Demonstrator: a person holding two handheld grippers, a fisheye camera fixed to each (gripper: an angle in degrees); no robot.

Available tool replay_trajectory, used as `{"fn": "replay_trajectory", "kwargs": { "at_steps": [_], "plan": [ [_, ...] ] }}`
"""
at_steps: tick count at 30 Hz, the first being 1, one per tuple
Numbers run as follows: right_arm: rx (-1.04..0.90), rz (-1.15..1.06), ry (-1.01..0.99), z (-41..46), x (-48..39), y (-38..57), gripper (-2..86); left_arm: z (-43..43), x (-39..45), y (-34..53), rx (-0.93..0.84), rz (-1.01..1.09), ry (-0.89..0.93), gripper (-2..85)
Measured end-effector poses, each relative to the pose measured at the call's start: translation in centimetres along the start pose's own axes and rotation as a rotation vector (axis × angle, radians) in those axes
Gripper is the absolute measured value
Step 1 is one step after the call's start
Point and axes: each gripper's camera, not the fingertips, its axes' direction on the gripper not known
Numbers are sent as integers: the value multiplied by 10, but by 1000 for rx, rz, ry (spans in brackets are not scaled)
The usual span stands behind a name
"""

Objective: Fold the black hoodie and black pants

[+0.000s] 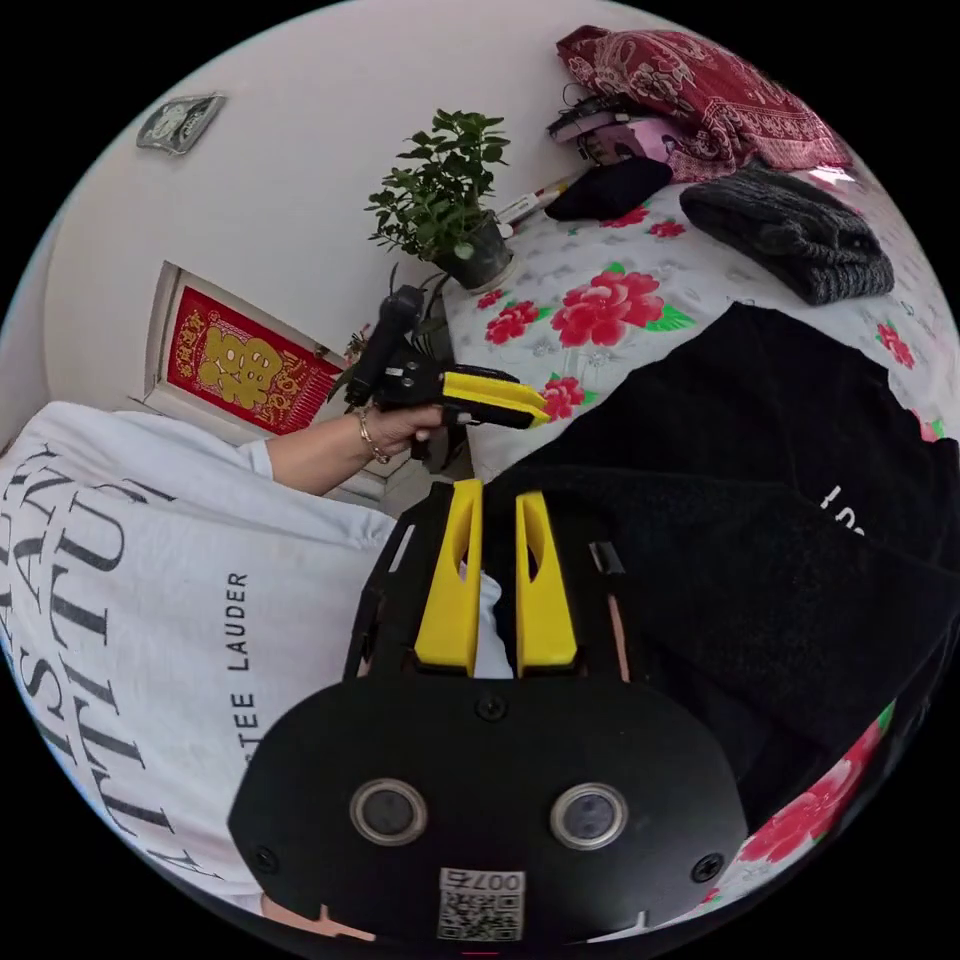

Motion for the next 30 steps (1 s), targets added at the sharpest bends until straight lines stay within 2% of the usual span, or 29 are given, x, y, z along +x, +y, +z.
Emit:
{"fn": "replay_trajectory", "kwargs": {
  "at_steps": [4, 10, 15, 23, 27, 30],
  "plan": [
    [-20, 67, 0, 42, 16, 6, 45, -23, -36, 40, 45, -75, 77, 69],
    [71, 176, 100, 25, 35, 49, 62, -53, -25, 41, 162, 41, 237, 87],
    [179, 346, 262, -4, 55, 118, 67, -47, -10, 25, 138, 97, 208, 90],
    [343, 894, 499, -64, 77, 344, 77, -35, -77, 114, 30, -157, 176, 99],
    [324, 1028, 521, -66, 72, 412, 76, -34, -98, 154, -10, -257, 213, 106],
    [280, 1037, 513, -55, 72, 434, 74, -16, -109, 168, -47, -323, 346, 127]
  ]
}}
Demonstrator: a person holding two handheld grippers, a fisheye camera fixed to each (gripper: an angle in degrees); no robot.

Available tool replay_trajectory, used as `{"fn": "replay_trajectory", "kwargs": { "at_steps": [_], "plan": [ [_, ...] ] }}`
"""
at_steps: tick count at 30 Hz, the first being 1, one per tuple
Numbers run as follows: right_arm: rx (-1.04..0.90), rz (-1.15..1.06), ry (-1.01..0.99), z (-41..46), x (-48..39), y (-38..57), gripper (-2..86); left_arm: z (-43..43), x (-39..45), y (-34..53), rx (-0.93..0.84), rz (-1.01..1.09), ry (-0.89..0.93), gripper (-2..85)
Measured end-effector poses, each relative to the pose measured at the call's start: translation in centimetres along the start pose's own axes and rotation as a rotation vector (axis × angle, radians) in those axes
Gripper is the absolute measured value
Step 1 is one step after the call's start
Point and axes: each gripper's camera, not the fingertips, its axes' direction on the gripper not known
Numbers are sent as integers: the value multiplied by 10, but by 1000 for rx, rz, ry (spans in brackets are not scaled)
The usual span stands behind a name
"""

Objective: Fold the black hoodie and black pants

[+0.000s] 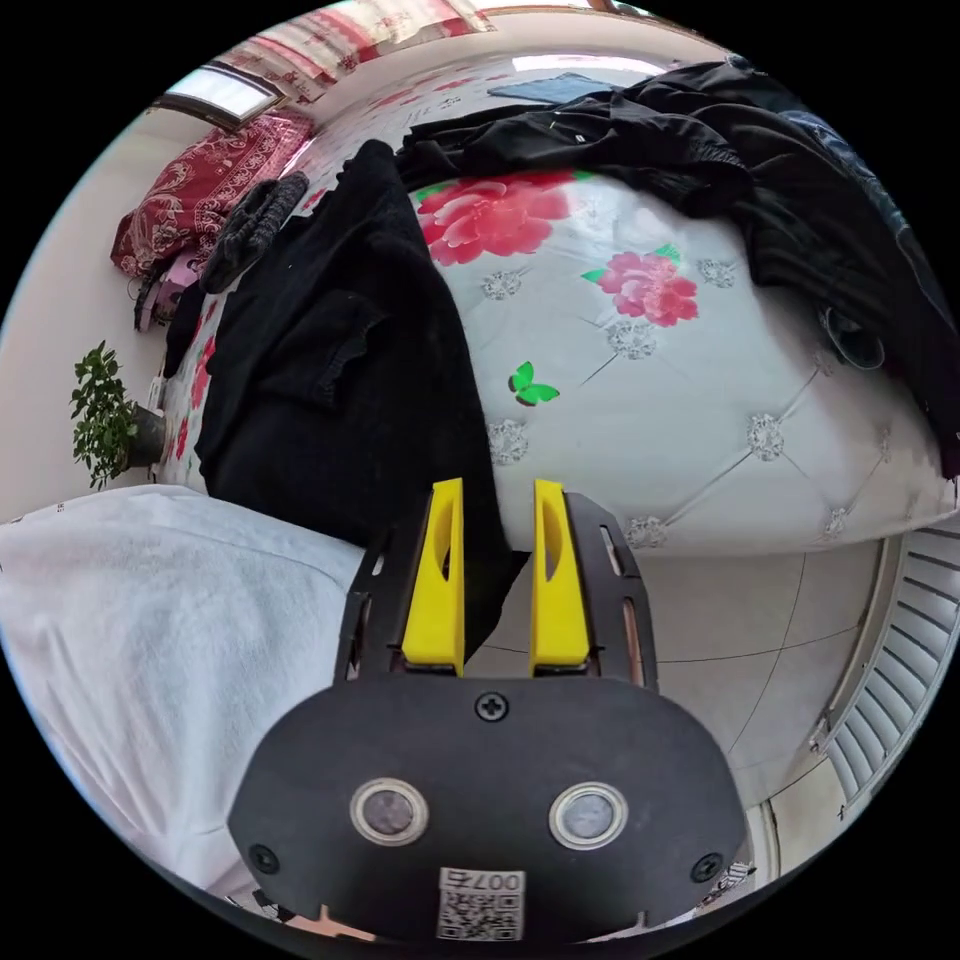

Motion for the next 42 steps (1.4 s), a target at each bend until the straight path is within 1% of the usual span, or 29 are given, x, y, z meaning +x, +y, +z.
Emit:
{"fn": "replay_trajectory", "kwargs": {
  "at_steps": [1, 4, 6, 7, 9, 10, 12, 13, 15, 17, 18, 20, 22, 25, 27, 29, 33, 36, 37, 38, 39, 40, 41, 42],
  "plan": [
    [-30, -9, -23, 6, 4, 2, 73, 9, -1, -1, -32, 4, 18, 131],
    [-95, -47, -57, 18, 7, 1, 69, 35, 9, -12, -103, 65, -10, 129],
    [-104, -59, 8, 19, 7, -3, 60, 56, 15, -22, -165, 86, -51, 113],
    [-125, -91, 37, 18, 5, -6, 49, 67, 20, -29, -199, 99, -75, 90],
    [-167, -133, 68, 16, 2, -11, 28, 72, 25, -38, -250, 128, -69, 59],
    [-204, -195, 15, 13, 0, -15, 17, 70, 26, -43, -285, 144, -62, 47],
    [-233, -220, -39, 7, 1, -24, 8, 59, 27, -51, -339, 188, 2, 43],
    [-229, -237, -86, -2, 3, -31, 5, 45, 28, -58, -342, 221, 72, 41],
    [-182, -243, -190, -24, 7, -48, 2, 12, 30, -73, -286, 260, 140, 41],
    [-51, -256, -316, -65, 13, -78, 2, -29, 31, -103, -174, 274, 201, 44],
    [-15, -256, -345, -74, 13, -87, 2, -38, 30, -112, -136, 259, 210, 46],
    [134, -198, -420, -101, 17, -122, 6, -57, 22, -147, 9, 146, 241, 61],
    [188, -147, -409, -104, 15, -144, 13, -56, 18, -165, 80, 79, 232, 79],
    [135, -127, -316, -95, 7, -160, 22, -43, 16, -174, 42, -4, 195, 104],
    [118, -147, -313, -96, 7, -155, 24, -46, 19, -162, 48, 1, 183, 108],
    [132, -159, -286, -101, 15, -138, 25, -54, 23, -139, 52, 43, 126, 109],
    [85, -113, -327, -94, 37, -120, 13, -51, 27, -110, -10, 67, 70, 109],
    [31, -104, -390, -92, 47, -116, 4, -44, 28, -107, -77, 93, 50, 42],
    [15, -123, -439, -97, 49, -117, 2, -45, 29, -112, -130, 137, 96, 18],
    [-1, -157, -538, -107, 52, -121, 2, -52, 31, -119, -148, 209, 231, 11],
    [-9, -177, -611, -113, 55, -124, 2, -56, 30, -124, -155, 235, 316, 10],
    [-1, -196, -764, -127, 63, -133, 2, -69, 26, -135, -144, 272, 470, 7],
    [54, -181, -866, -142, 73, -143, 3, -88, 15, -146, -40, 259, 543, 8],
    [83, -171, -892, -149, 78, -149, 4, -96, 8, -152, 18, 238, 568, 8]
  ]
}}
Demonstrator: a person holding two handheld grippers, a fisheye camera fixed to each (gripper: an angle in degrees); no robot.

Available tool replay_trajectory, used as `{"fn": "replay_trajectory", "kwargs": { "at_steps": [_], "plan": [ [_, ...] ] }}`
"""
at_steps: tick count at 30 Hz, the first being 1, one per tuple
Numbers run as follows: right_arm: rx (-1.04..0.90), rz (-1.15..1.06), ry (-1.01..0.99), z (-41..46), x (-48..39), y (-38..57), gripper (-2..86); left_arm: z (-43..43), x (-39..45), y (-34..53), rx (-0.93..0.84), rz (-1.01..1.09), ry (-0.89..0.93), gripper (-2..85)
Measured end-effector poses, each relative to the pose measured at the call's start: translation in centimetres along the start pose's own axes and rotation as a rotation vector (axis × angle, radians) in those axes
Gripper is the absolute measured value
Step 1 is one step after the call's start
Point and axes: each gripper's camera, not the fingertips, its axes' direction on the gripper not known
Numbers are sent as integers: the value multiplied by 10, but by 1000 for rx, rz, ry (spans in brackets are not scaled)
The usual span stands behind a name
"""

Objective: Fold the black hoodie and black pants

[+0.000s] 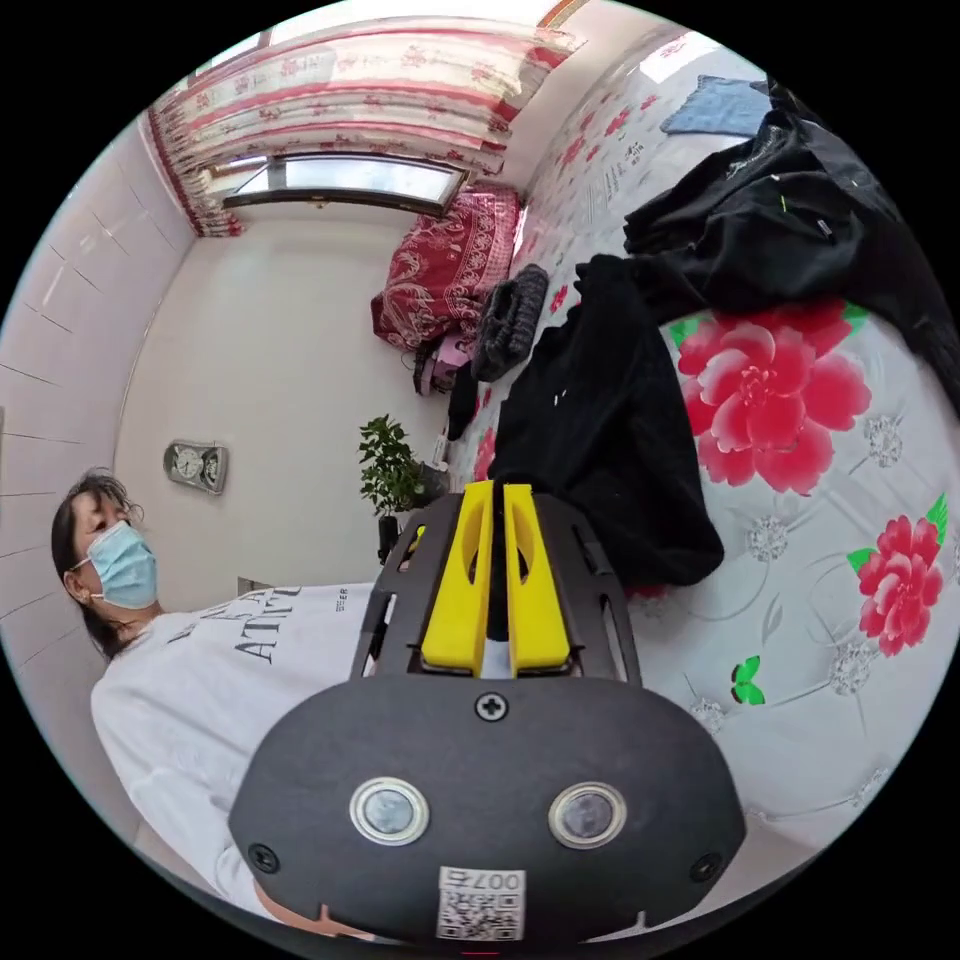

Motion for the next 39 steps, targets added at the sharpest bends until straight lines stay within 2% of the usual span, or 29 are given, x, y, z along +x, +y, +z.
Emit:
{"fn": "replay_trajectory", "kwargs": {
  "at_steps": [3, 4, 8, 12, 14, 17, 23, 25, 27, 29, 32, 36, 39],
  "plan": [
    [131, 31, 60, -18, -1, -35, 14, -23, -41, -18, 204, -184, 1, 27],
    [164, 48, 116, -16, 2, -46, 21, -19, -65, -17, 261, -315, -33, 45],
    [74, 145, 301, 13, 30, -58, 49, 10, -123, 19, 308, -599, -39, 104],
    [70, 140, 286, 15, 32, -29, 63, 9, -102, 51, 357, -497, -20, 111],
    [76, 104, 373, 13, 22, -9, 68, 3, -63, 60, 300, -352, -227, 112],
    [72, 21, 546, 22, 2, -4, 72, 6, -22, 51, 226, -202, -430, 125],
    [10, -72, 745, 77, -14, -45, 77, 52, 7, -26, 155, -20, -598, 152],
    [-20, -48, 767, 94, -4, -58, 74, 76, 3, -53, 124, -5, -578, 138],
    [-62, -4, 759, 110, 9, -68, 65, 97, -8, -74, 80, -47, -554, 81],
    [-56, 65, 727, 112, 17, -76, 39, 102, -28, -88, 75, -212, -544, 25],
    [99, 43, 656, 86, -1, -71, 21, 85, -48, -84, 121, -291, -418, 19],
    [107, 26, 692, 83, -5, -59, 24, 77, -61, -67, 172, -333, -355, 54],
    [109, 112, 712, 82, 6, -46, 42, 69, -55, -51, 179, -334, -377, 95]
  ]
}}
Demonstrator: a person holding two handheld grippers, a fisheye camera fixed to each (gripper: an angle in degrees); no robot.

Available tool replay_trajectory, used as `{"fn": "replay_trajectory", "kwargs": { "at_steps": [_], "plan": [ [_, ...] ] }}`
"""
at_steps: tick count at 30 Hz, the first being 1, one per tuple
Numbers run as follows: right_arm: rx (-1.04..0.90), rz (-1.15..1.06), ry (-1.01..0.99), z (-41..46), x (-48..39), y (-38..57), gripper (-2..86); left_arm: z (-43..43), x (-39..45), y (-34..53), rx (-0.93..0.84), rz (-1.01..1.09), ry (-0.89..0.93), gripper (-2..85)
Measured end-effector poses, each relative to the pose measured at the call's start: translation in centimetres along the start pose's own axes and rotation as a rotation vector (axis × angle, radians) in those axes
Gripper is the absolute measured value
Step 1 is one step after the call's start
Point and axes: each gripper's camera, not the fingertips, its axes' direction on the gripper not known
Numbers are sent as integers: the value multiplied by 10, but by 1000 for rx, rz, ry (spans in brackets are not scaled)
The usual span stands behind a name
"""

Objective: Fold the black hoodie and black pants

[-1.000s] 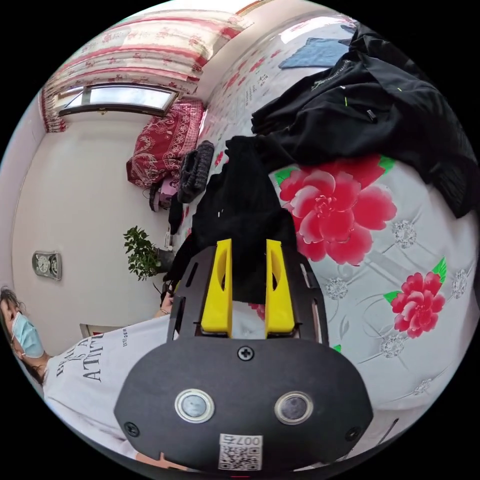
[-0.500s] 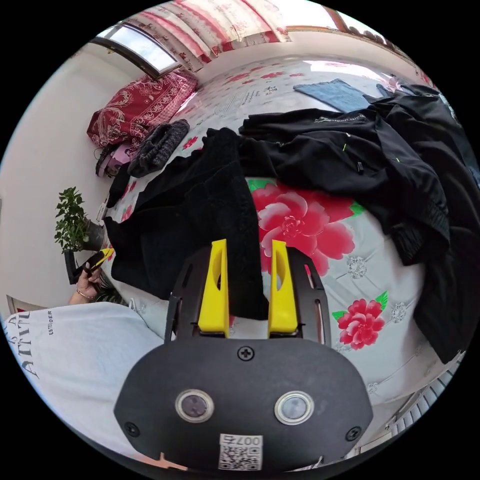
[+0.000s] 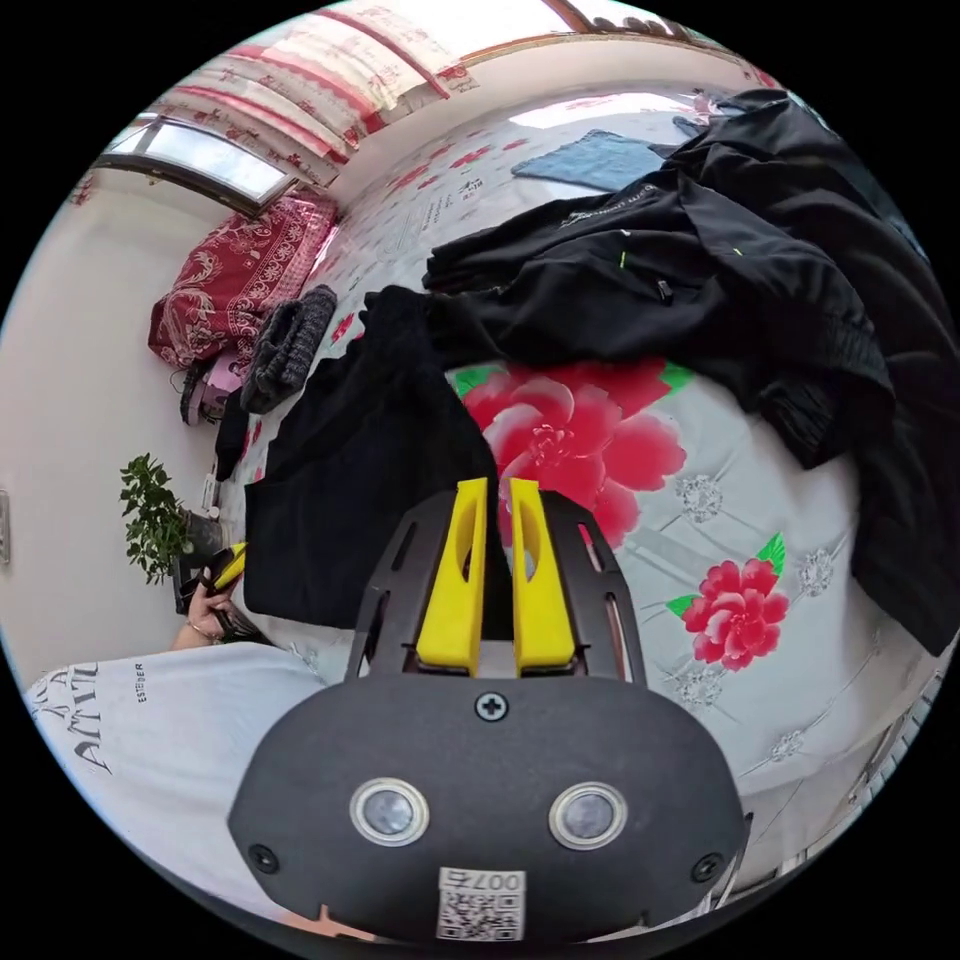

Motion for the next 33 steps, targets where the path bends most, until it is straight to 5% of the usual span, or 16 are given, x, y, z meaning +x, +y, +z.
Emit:
{"fn": "replay_trajectory", "kwargs": {
  "at_steps": [8, 15, 21, 29, 33],
  "plan": [
    [-95, -72, -63, -18, 17, 80, 84, -13, 34, 75, -210, 265, -59, 126],
    [-186, -44, -55, 27, 11, 94, 32, 33, 39, 82, -302, 263, -146, 87],
    [-135, -212, -57, -13, -9, 100, 1, -5, 35, 92, -242, 299, 15, 53],
    [-3, -196, -502, -143, 8, 131, -2, -119, 26, 134, -71, 235, 419, 46],
    [-2, -202, -638, -166, 1, 104, -1, -144, 27, 113, -4, 210, 468, 47]
  ]
}}
